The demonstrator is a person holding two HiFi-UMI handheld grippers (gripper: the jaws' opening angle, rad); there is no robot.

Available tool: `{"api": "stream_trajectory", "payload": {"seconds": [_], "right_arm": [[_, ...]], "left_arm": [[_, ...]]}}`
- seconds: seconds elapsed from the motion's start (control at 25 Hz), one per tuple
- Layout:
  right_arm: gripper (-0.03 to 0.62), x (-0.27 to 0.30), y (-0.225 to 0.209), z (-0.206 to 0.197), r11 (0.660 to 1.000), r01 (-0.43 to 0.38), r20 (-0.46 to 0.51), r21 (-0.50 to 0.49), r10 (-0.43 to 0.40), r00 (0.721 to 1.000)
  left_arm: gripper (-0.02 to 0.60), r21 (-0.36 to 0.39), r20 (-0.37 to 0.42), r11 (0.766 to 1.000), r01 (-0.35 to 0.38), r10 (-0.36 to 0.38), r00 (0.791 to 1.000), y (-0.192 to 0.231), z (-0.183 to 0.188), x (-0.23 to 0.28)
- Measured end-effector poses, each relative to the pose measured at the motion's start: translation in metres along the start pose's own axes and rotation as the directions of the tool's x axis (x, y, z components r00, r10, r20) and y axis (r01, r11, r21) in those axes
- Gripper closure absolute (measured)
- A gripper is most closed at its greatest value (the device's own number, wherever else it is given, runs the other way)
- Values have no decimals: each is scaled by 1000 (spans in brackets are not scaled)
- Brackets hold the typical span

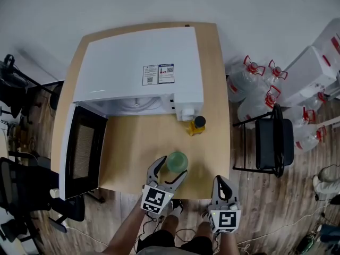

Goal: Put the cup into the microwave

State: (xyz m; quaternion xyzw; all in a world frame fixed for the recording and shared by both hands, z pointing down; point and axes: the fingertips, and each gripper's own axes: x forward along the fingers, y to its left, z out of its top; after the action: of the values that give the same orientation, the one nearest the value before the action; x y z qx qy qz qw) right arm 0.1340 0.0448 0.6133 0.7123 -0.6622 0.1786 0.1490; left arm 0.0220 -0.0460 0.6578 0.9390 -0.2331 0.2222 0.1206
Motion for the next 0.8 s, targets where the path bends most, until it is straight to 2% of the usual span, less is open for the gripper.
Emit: {"api": "stream_trajectory", "payload": {"seconds": [0.8], "right_arm": [[576,-7,-8,-12,1000,19,-11,20,-19,1000]], "left_arm": [[213,7,8,1000,-8,8,1000,2,2,13]]}}
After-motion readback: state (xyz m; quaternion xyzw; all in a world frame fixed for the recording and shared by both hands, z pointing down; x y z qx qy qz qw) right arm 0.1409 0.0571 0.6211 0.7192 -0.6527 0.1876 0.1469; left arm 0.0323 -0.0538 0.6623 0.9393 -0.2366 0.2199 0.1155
